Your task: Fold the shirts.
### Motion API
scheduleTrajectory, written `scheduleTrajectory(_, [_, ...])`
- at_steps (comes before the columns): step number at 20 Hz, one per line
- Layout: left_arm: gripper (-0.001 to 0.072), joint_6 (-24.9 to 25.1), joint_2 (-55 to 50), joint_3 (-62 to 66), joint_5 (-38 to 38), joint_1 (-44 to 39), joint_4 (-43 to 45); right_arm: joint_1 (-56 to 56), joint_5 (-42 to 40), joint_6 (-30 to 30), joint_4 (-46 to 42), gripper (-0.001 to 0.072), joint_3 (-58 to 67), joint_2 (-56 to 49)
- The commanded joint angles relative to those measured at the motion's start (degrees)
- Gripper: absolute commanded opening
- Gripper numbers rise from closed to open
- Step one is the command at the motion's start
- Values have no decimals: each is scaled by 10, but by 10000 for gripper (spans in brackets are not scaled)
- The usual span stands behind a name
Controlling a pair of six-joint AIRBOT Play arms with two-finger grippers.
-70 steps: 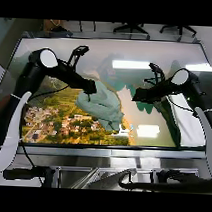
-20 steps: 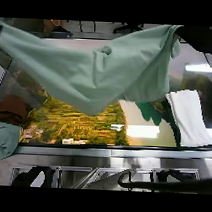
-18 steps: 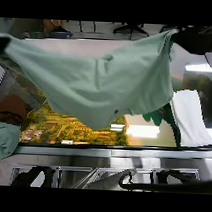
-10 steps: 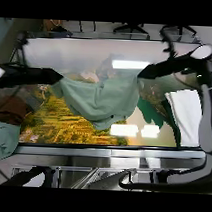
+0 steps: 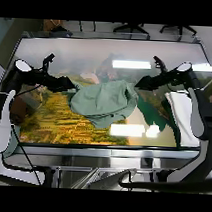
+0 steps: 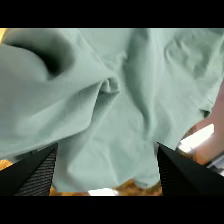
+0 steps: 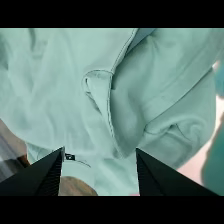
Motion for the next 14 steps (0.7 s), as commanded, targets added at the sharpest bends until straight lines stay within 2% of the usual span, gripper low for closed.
scheduleTrajectory(1, [661, -17, 25, -22, -80, 5, 2, -48, 53, 13, -34, 503, -13, 46])
scheduleTrajectory(4, [664, -10, 84, -127, -33, 6, 7, -72, 61, 13, -43, 503, -86, 85])
scheduleTrajectory(7, [663, -3, 120, -219, 37, 0, 0, -68, 12, 2, -41, 504, -185, 106])
scheduleTrajectory(11, [664, 28, 115, -302, 112, -44, -72, -33, -84, -13, -41, 504, -280, 99])
scheduleTrajectory(14, [664, 29, 83, -315, 172, -82, -74, 4, -119, -13, -40, 504, -292, 72])
